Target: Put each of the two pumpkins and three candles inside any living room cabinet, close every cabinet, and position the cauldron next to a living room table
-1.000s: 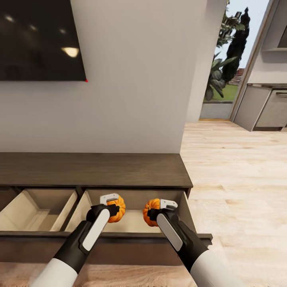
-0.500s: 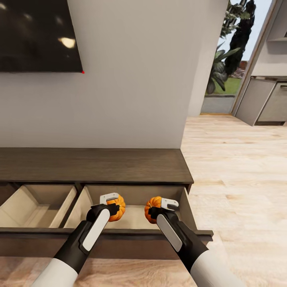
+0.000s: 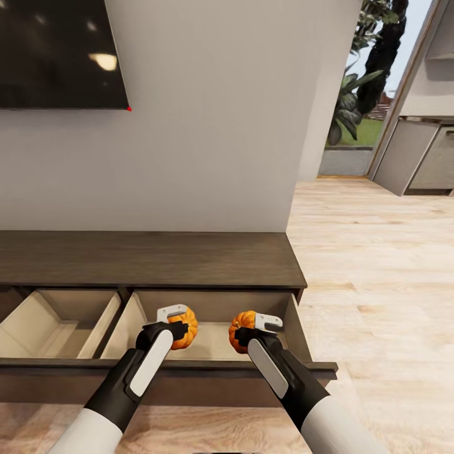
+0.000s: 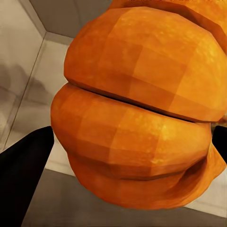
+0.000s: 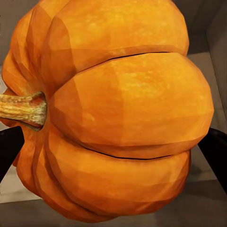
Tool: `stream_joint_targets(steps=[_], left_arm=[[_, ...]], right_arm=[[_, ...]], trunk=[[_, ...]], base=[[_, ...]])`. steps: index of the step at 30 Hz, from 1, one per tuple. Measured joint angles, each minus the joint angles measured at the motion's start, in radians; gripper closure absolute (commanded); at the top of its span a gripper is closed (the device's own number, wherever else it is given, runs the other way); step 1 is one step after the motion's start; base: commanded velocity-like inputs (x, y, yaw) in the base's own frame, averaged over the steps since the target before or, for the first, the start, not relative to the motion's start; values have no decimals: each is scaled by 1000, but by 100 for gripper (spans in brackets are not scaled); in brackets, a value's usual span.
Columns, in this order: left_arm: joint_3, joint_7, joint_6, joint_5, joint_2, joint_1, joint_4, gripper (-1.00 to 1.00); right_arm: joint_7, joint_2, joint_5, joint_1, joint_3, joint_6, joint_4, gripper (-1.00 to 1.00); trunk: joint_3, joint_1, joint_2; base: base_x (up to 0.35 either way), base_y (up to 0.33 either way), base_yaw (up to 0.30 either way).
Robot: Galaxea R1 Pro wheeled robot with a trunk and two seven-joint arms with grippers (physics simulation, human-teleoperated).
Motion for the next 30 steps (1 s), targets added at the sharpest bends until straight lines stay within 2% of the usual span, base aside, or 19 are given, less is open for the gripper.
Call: stream_joint_targets(steps=[19, 30], left_arm=[[0, -1, 0, 1, 3, 0, -4, 100], [-6, 0, 2, 1, 1, 0, -6, 100]], right_arm=[[0, 0, 2, 0, 0, 0, 0, 100], [0, 0, 0, 0, 0, 1, 0, 100]], trunk=[[0, 0, 0], [-39, 5, -2]], base=[[39, 0, 0], [0, 0, 0]])
